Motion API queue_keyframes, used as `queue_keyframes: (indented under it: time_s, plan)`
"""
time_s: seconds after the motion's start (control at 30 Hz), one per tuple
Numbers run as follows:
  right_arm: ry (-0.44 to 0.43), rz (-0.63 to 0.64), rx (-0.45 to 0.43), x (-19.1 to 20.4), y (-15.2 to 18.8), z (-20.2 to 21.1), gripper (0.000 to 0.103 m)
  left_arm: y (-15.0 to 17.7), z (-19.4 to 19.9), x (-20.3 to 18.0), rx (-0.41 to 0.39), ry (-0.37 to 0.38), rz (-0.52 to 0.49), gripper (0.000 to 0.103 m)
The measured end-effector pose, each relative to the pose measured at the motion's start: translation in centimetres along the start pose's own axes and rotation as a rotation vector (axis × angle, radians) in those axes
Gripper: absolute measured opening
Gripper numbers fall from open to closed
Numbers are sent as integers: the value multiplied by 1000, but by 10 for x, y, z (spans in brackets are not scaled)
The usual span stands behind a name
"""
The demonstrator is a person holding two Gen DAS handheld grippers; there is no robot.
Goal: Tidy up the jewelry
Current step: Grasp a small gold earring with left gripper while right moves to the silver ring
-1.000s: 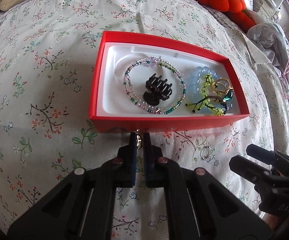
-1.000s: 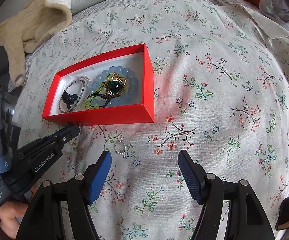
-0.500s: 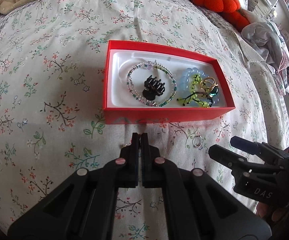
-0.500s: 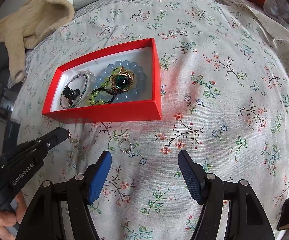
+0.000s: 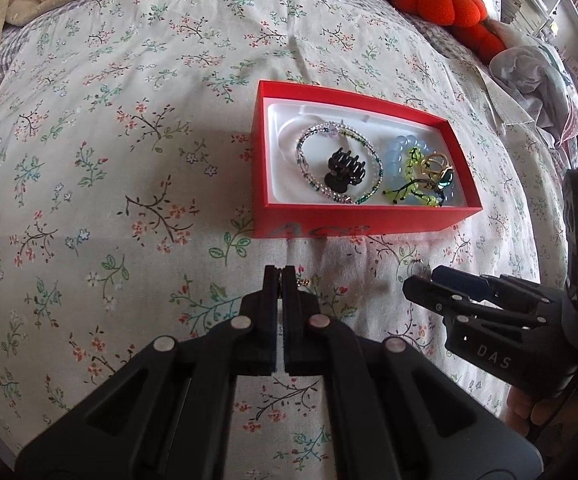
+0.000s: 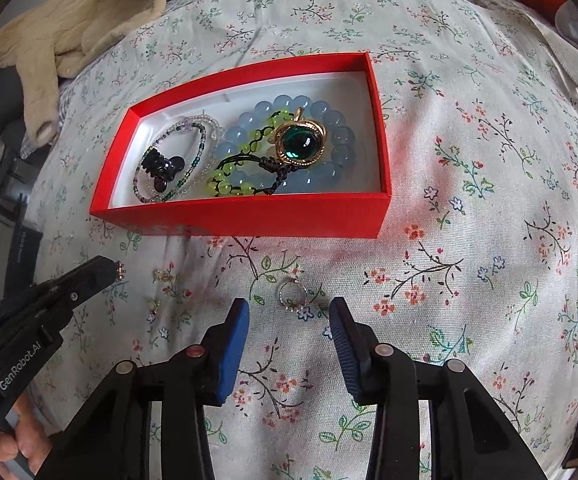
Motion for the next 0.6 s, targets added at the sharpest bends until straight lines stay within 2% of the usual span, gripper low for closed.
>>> queue_keyframes:
  time_s: [0.37,0.6]
  plan:
    - [47,8,-3,4,-9,-11,30,1,-2,3,9,-3,-8,2]
    - [66,16,-5,-3,-10,-10,15,1,-4,3,13,-8,-10,2]
Point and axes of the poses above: each gripper's, at about its wrist camera, not at the fingertips, and z roughly against the way its jaws point, x to its left, y to its underside, the point moved 9 cm from there along -z, roughly the way its jaws point, and after that the axes turned 10 degrees about x, right-handed, at the moved point
